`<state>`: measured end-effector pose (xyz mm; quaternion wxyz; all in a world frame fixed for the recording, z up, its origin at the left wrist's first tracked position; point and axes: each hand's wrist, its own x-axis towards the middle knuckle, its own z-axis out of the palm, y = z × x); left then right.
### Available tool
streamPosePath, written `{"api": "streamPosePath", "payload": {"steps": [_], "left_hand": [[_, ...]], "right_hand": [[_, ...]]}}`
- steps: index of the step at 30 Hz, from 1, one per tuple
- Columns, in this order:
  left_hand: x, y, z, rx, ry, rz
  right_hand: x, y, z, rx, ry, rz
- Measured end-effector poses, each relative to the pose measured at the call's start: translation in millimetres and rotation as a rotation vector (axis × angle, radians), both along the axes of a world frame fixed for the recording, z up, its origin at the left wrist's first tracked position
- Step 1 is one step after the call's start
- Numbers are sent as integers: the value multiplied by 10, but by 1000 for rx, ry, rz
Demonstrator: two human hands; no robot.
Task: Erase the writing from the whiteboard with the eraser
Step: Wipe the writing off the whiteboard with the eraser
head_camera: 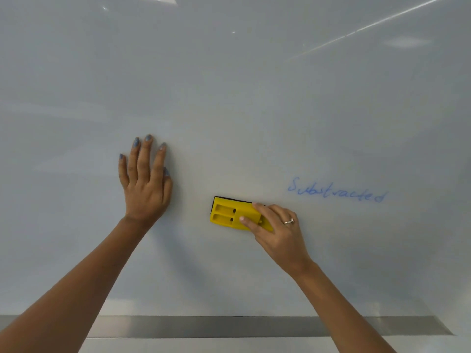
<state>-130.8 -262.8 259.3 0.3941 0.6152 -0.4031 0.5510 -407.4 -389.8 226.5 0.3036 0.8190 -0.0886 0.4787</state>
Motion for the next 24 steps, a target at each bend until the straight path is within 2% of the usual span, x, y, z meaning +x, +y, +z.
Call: {"api": "streamPosePath", "payload": {"steps": [2,8,15,17,24], "left_hand": [[-149,-69,40,-23,46,-37],[-818,-517,121,22,-89,-83],[-1280,-937,108,67,-115,-118],[-1322,-1009,76,66,-111,-94],[-1265,-1088,14,64,-160,17]], "right_hand": [[-166,-107,48,3,-12,7],[-718,-568,420,51,-142,76],[-1015,-965,912,164,-427,93],[-973,-948,827,139,-372,99],[-882,-810,141,-54,99,132]]}}
